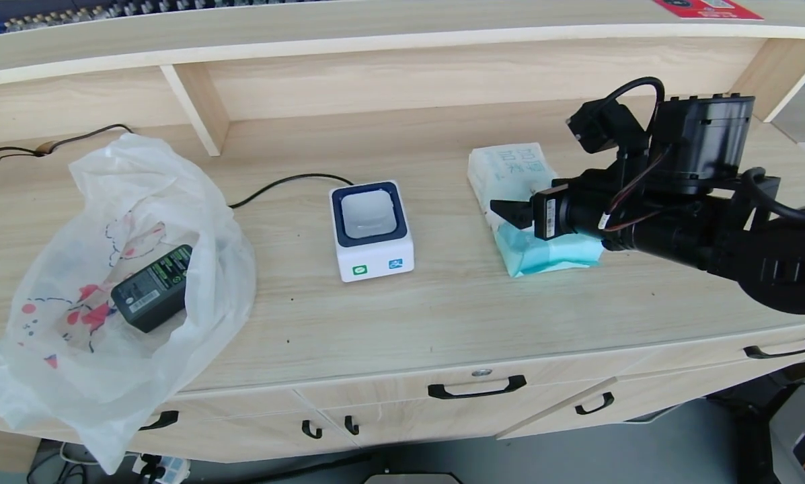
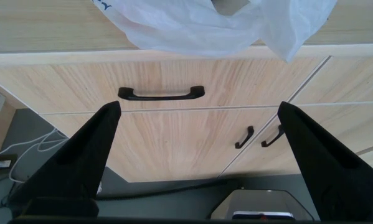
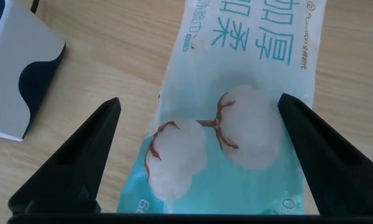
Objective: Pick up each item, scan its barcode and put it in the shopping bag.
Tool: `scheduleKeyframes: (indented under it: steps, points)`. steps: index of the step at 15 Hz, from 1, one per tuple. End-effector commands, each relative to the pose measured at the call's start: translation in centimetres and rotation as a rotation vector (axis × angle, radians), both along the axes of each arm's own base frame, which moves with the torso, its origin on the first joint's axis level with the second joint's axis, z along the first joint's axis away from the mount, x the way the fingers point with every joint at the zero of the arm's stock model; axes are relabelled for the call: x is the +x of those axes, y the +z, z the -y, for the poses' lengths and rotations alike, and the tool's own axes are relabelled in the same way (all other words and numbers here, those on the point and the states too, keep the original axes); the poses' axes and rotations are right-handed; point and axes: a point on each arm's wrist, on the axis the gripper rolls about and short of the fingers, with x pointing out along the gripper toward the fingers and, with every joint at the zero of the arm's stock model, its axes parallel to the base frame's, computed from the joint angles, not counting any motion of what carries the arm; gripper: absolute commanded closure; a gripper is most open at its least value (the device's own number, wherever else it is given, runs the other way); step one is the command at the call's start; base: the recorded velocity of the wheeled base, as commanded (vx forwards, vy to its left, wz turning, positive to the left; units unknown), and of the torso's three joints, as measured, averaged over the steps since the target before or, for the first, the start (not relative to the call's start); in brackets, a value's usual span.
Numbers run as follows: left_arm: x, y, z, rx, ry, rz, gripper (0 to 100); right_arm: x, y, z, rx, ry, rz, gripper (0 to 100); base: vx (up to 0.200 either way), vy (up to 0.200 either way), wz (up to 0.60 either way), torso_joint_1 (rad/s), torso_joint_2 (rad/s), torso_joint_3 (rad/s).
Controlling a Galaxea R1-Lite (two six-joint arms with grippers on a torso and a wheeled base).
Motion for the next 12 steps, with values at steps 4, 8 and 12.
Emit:
scheduleKeyframes:
  steps: [4, 8, 12]
  points:
    - [0.0, 0.0, 0.0, -0.001, 0.001, 0.001, 0, 1.8, -2.3, -0.8, -0.006, -0.002, -0.062, 0, 0.0, 0.0, 0.0, 0.0, 0.0, 0.0]
    - [0.0, 0.0, 0.0, -0.001, 0.001, -0.001, 0, 2.9, -1.9, -0.4, 0.0, -0.075, -0.043, 0, 0.0, 0.0, 0.0, 0.0, 0.0, 0.0]
    - [0.0, 0.0, 0.0, -0.001, 0.001, 0.001, 0, 2.4, 0.7, 0.0, 0.003, -0.16, -0.001, 0, 0.0, 0.0, 0.0, 0.0, 0.0, 0.0]
